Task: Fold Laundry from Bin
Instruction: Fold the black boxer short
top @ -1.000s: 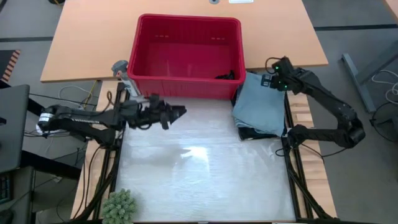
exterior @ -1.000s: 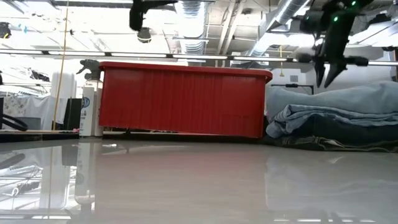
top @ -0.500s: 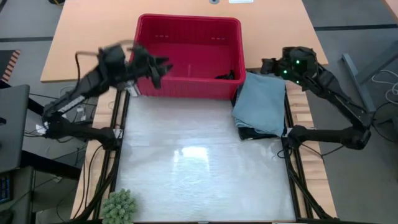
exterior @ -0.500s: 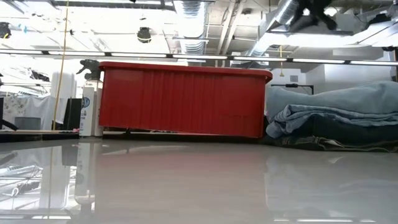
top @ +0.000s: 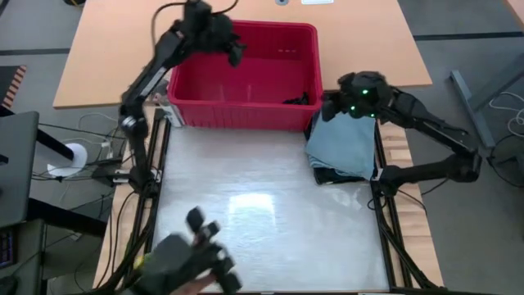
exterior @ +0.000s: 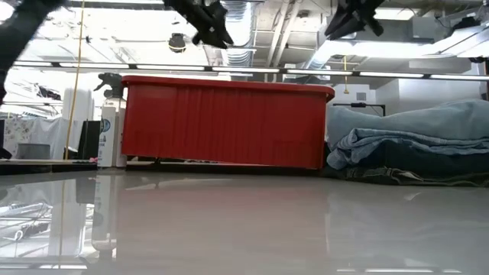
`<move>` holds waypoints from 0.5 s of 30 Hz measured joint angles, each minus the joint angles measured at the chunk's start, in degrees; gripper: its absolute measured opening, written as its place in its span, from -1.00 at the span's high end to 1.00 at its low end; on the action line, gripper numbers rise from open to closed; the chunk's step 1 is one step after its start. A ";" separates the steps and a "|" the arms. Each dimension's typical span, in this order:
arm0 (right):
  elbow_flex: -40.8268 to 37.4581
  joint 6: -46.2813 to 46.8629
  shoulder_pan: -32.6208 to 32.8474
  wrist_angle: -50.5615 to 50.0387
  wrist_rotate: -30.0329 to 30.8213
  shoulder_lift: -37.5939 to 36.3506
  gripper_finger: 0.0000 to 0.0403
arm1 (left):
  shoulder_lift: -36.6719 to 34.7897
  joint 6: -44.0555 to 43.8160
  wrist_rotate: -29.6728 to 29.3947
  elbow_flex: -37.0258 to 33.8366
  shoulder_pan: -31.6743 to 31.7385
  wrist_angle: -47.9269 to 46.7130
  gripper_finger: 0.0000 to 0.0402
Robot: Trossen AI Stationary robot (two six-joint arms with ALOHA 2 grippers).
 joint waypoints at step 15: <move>-0.02 4.52 0.87 -10.96 -0.67 9.70 0.44 | 12.47 8.74 -13.11 1.01 2.70 4.77 -0.45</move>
